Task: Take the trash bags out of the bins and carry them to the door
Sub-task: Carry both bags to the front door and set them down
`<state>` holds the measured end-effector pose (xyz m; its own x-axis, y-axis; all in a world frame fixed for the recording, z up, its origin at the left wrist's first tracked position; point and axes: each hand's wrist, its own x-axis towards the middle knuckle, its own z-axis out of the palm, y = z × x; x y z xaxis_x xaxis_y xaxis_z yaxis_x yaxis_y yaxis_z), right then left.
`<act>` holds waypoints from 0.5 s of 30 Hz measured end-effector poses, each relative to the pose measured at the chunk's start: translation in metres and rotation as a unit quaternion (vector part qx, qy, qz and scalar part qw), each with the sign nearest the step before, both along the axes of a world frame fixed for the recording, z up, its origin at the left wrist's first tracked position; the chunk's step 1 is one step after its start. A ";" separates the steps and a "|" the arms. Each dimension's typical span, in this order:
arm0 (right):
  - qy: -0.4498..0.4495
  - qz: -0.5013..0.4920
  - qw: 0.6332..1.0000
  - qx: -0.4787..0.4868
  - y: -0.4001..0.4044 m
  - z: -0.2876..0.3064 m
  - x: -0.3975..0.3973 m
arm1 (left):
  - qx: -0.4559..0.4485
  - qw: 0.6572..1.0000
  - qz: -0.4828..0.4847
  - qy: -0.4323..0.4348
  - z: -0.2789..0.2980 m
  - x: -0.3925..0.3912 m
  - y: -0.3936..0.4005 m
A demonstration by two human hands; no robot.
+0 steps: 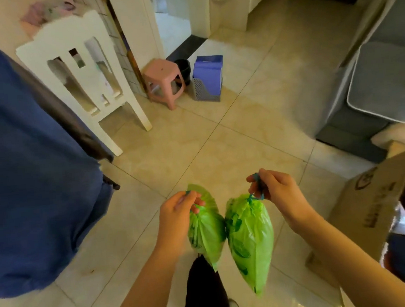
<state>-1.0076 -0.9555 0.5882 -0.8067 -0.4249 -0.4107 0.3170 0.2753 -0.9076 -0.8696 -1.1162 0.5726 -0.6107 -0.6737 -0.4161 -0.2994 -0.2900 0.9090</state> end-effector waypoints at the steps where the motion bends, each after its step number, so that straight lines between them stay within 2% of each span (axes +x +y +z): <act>1: 0.003 -0.022 1.000 -0.001 -0.002 0.000 -0.018 | 0.003 1.000 -0.014 0.004 0.000 -0.021 -0.007; 9: 0.026 -0.143 0.989 0.021 -0.030 0.005 -0.159 | 0.017 0.986 -0.164 0.004 -0.002 -0.191 -0.066; 15: 0.024 -0.208 0.978 -0.001 -0.049 0.010 -0.272 | -0.001 0.974 -0.225 0.008 0.002 -0.317 -0.097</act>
